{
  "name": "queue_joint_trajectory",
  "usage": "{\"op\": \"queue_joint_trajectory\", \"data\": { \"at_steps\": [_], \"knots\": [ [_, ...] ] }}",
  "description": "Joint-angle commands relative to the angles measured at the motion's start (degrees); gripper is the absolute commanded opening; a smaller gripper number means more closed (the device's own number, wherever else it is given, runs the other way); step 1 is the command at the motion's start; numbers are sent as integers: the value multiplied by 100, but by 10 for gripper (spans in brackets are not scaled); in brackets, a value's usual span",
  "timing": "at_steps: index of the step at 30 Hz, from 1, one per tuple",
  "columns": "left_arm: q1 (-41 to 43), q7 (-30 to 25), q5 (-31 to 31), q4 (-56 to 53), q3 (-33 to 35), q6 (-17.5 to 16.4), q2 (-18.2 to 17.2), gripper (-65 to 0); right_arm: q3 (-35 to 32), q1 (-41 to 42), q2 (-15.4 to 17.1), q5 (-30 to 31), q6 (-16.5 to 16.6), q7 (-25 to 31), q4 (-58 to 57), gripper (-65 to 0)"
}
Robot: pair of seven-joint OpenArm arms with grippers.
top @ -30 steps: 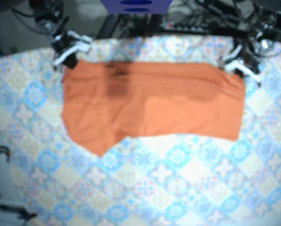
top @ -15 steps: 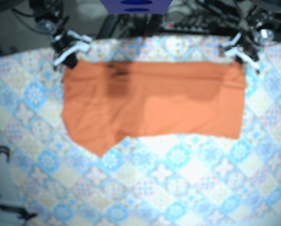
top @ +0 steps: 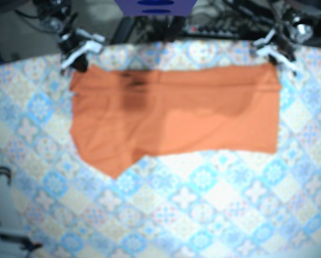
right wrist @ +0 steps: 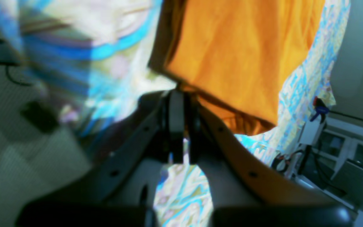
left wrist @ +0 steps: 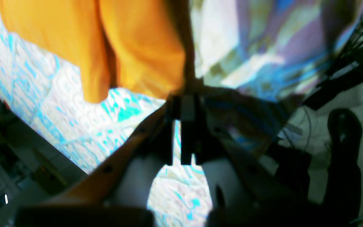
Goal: Fold the T-shirt properly
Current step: 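Pull the held folded edge toward the robot with both grippers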
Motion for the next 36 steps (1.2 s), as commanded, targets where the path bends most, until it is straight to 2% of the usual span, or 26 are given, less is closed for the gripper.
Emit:
{"op": "queue_joint_trajectory", "data": {
  "at_steps": [1, 9, 14, 19, 36],
  "knots": [
    [140, -26, 22, 75, -203, 76, -107, -650, 15, -99, 48, -29, 136, 22, 92, -648],
    [598, -369, 40, 75, -880, 76, -107, -650, 217, -319, 66, -29, 136, 49, 206, -648],
    [641, -369, 31, 75, -906, 76, -116, -650, 217, -380, 101, -20, 128, 49, 224, -648],
    [756, -369, 40, 75, -923, 76, -116, -650, 226, -539, 154, -20, -145, 49, 224, -648],
    [800, -369, 31, 75, -915, 76, -186, -650, 226, -750, 224, -3, -162, 31, 224, -648]
  ]
}}
